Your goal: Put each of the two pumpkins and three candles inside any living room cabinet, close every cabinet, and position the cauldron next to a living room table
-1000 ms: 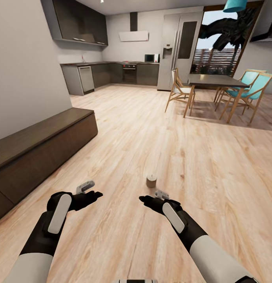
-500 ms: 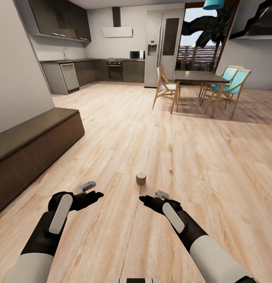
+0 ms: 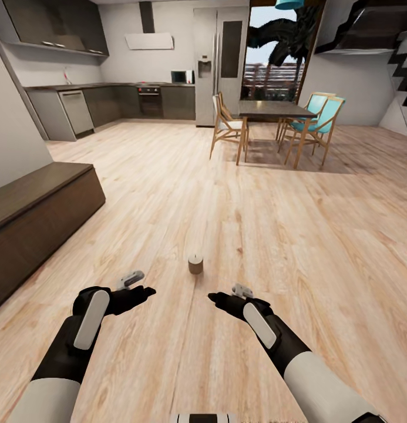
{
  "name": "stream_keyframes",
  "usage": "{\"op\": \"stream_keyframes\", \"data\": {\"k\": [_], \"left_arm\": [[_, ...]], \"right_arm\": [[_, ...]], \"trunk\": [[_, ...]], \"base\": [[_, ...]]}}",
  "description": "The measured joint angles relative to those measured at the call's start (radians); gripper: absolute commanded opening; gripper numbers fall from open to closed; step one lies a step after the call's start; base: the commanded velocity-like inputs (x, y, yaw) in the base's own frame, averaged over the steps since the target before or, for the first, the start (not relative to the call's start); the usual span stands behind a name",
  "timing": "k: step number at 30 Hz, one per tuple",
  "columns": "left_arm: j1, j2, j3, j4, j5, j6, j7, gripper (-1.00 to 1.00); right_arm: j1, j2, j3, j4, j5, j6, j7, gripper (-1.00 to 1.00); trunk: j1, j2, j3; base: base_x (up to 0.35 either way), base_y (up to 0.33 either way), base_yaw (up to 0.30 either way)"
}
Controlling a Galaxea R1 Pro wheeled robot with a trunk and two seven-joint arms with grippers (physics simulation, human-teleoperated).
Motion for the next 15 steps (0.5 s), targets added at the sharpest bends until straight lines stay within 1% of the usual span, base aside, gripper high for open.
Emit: {"op": "stream_keyframes", "data": {"k": [2, 5, 11, 15], "left_arm": [[0.0, 0.0, -0.011, 0.0, 0.0, 0.0, 0.0, 1.0], [0.0, 0.0, -0.018, 0.0, 0.0, 0.0, 0.0, 1.0], [0.0, 0.0, -0.02, 0.0, 0.0, 0.0, 0.0, 1.0], [0.0, 0.0, -0.02, 0.0, 0.0, 0.0, 0.0, 1.0]], "right_arm": [[0.0, 0.0, 0.0, 0.0, 0.0, 0.0, 0.008, 1.0], [0.0, -0.001, 0.0, 0.001, 0.0, 0.0, 0.032, 1.0], [0.0, -0.001, 0.0, 0.011, 0.003, -0.001, 0.047, 1.0], [0.0, -0.001, 0.0, 0.012, 0.004, -0.001, 0.047, 1.0]], "trunk": [[0.0, 0.0, -0.002], [0.0, 0.0, -0.006], [0.0, 0.0, -0.013], [0.0, 0.0, -0.017]], "base": [[0.0, 0.0, -0.216], [0.0, 0.0, -0.216], [0.0, -0.001, -0.216], [0.0, -0.093, -0.215]]}}
